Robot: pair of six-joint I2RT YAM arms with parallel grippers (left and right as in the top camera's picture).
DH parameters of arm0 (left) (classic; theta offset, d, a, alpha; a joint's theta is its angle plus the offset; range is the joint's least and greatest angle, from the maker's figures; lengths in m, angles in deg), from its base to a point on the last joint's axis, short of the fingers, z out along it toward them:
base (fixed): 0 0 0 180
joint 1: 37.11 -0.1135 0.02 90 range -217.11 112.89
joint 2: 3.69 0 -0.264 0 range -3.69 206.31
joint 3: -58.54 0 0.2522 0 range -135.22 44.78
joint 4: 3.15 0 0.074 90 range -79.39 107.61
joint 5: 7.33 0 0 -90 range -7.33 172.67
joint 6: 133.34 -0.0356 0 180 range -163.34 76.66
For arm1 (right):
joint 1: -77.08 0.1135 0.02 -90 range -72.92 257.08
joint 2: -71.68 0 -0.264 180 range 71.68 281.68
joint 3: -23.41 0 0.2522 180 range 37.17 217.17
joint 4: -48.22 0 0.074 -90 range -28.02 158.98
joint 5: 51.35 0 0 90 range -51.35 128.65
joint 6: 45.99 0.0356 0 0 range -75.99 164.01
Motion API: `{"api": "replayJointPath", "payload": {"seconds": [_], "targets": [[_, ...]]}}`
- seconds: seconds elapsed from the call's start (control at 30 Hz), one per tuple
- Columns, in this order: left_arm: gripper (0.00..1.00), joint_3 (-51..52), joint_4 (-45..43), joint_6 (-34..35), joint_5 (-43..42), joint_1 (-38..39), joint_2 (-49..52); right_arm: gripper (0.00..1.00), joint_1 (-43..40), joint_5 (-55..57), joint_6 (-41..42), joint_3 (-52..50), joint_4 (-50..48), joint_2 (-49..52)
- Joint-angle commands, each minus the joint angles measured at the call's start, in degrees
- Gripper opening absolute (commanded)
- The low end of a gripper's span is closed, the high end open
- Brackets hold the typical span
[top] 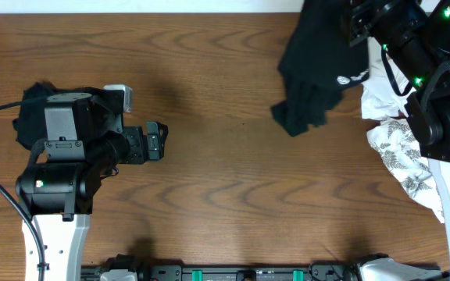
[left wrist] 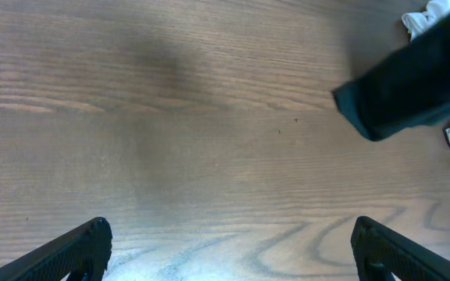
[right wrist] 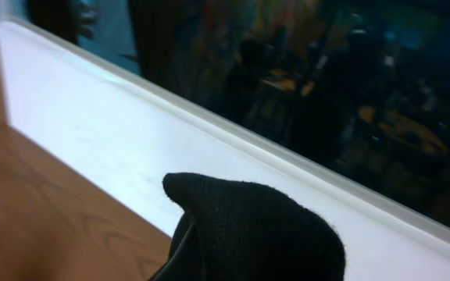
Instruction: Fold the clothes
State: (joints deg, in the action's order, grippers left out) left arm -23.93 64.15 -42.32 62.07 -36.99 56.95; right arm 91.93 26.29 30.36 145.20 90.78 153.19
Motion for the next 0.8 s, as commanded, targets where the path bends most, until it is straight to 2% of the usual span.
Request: {"api": "replayJointPath", "payload": {"seconds": [0.0,0.07,0.13,0.37,0.47,0.67,0.77], "targets": [[0.98,-0.90,-0.11,-0.98,0.24,-0.15,-0.02,0.01,-0.26,-10.29,1.73,0.74,-1.44,-0.57],[0.98,-0.90,-0.09,-0.98,0.24,-0.15,-0.02,0.02,-0.33,-16.28,3.87,0.76,-2.97,-0.61],[0.98,-0.90,-0.09,-0.98,0.26,-0.15,-0.02,0.02,-0.55,-17.57,4.50,0.90,-4.35,-0.66],[0.98,-0.90,-0.07,-0.98,0.26,-0.15,0.02,0.01,-4.68,0.87,9.97,1.01,-4.39,-0.61],[0.98,-0.90,-0.09,-0.98,0.24,-0.15,0.02,0.01,-5.46,1.27,11.26,1.01,-3.17,-0.61],[0.98,-0.90,-0.09,-0.96,-0.46,-0.15,0.02,0.01,-5.46,-14.82,8.57,1.01,-3.43,-0.50],[0.98,-0.90,-0.13,-0.98,-0.85,-0.15,0.02,0.01,-5.46,-29.55,8.46,1.01,-6.21,0.00]]}}
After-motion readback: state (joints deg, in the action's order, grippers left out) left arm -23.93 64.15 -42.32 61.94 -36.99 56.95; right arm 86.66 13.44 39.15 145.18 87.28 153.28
